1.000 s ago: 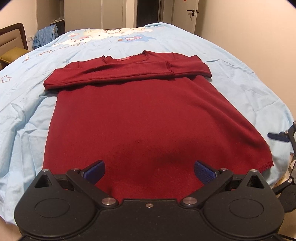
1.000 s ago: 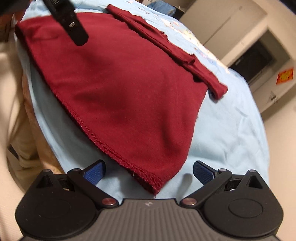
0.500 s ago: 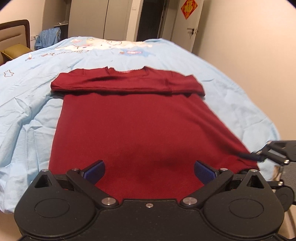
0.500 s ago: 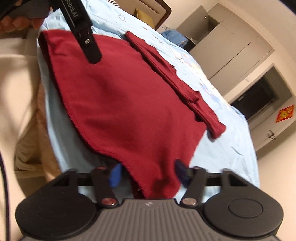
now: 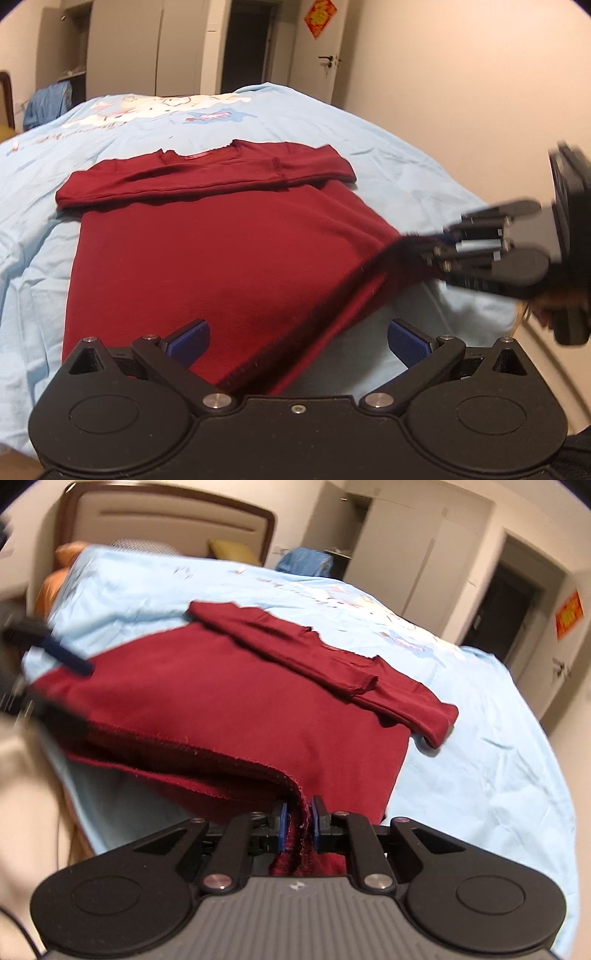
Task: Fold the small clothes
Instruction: 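Close the left tool on the hem corner while the right tool holds the hem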
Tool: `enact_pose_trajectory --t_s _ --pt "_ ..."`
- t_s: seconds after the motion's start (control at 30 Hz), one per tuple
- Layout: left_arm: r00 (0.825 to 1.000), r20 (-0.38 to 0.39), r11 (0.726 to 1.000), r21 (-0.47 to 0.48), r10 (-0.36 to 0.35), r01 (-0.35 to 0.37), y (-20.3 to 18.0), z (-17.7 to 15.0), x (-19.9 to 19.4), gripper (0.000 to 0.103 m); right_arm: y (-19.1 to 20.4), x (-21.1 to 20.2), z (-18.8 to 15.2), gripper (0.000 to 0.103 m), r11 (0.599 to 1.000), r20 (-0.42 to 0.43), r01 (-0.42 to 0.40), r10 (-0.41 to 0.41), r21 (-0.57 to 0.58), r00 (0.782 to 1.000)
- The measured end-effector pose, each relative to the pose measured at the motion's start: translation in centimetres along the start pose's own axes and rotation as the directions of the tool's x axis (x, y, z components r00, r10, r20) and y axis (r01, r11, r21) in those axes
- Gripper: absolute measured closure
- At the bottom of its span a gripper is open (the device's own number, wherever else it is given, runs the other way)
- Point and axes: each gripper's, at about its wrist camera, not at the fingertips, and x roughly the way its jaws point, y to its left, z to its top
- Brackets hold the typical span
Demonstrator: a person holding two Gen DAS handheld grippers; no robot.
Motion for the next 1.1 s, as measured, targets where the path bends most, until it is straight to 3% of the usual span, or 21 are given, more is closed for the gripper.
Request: enact_pose_trajectory --t_s 0.2,0.57,0.77,0.97,1.07,1.1 --pt "0.983 -0.062 0.981 0.094 0.174 -0.168 0.2 -0.1 2.0 0.001 -2.6 1.4 0.4 0.089 0.991 -0.007 -0.035 0.036 0.128 0.999" --pt "0.960 -0.073 0.960 0.098 0.271 -0.263 4.7 -2.3 -0.3 0.001 -4.7 4.5 0.9 0.089 0.966 -0.018 -0.060 0.067 0.253 0.998" --pt "0.939 -0.044 0.925 0.193 0.342 -0.328 5.8 -3.6 -1.2 0.003 -5.5 6.5 1.4 0.089 0.951 -0.025 -0.073 0.084 0.300 0.996" --pt "0.941 -0.001 0.916 0.231 0.338 -0.328 7.0 -3.3 -1.5 0.019 -6.1 7.5 2.0 0.089 0.943 -0.025 -0.071 0.084 0.325 0.996" --pt "0.954 0.014 0.931 0.214 0.299 -0.295 7.8 -3.0 -1.7 0.037 -6.1 7.9 2.0 0.089 0.947 -0.031 -0.074 0.088 0.314 0.996" --pt "0.959 0.017 0.938 0.202 0.283 -0.281 8.1 -2.8 -1.7 0.047 -6.1 8.0 2.0 0.089 0.947 -0.032 -0.075 0.089 0.311 0.995"
